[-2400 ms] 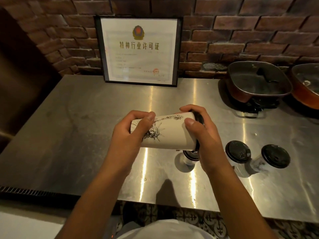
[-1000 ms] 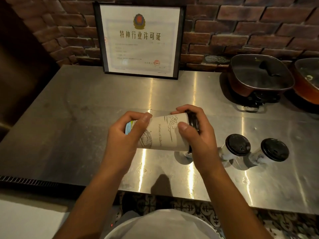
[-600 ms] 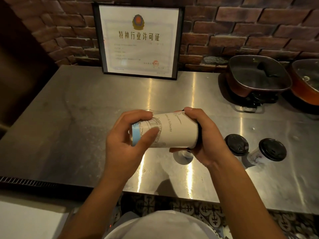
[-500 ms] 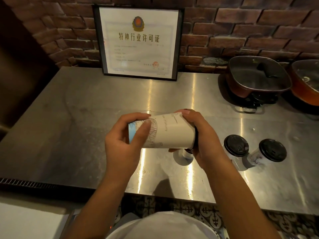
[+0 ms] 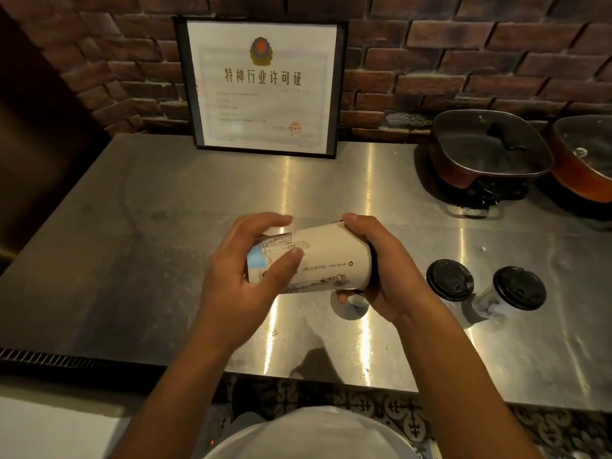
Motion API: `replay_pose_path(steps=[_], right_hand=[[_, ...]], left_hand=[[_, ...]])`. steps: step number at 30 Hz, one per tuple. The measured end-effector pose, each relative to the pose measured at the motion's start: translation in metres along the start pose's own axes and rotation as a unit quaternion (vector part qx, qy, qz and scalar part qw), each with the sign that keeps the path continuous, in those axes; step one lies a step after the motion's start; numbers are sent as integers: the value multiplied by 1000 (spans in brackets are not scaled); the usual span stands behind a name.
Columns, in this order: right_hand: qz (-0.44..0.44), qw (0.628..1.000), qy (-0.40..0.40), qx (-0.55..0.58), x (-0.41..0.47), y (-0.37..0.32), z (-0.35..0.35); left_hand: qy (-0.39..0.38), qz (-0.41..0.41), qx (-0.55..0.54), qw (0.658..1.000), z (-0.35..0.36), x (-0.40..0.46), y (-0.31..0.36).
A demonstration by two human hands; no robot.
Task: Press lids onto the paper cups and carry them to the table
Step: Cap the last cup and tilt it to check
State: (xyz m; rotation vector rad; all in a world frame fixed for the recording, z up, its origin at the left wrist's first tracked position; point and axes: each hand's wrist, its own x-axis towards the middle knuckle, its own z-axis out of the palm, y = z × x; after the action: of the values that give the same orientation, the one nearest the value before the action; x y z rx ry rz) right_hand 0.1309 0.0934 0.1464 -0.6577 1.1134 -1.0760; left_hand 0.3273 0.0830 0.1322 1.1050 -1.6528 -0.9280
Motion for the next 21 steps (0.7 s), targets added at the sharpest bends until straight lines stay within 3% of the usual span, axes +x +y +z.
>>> replay_pose_path(steps=[3,5,8,10,13,17,21], right_hand=[[-20,999,8,-31,2,3,-1],[-102,993,17,-48,4,11,-2],[-245,964,8,-103,5,25,-4],[-271,952,5,-143,6,30,-5],[-205,972,21,-116,5,27,-4],[-10,999,40,19,4,14,-2],[28,998,41,49,5,15,0]], left_hand=[[43,-14,-1,999,5,-2,0],[61,-73,-47,994,8,1,3],[29,-188,-171,967,5,10,4],[-6,-239,-212,947,1,14,1],[-16,-199,-168,965,-2,11,-5],[-32,-56,-108,992,-1,0,-9],[5,-34,-71,997,3,-6,-15]])
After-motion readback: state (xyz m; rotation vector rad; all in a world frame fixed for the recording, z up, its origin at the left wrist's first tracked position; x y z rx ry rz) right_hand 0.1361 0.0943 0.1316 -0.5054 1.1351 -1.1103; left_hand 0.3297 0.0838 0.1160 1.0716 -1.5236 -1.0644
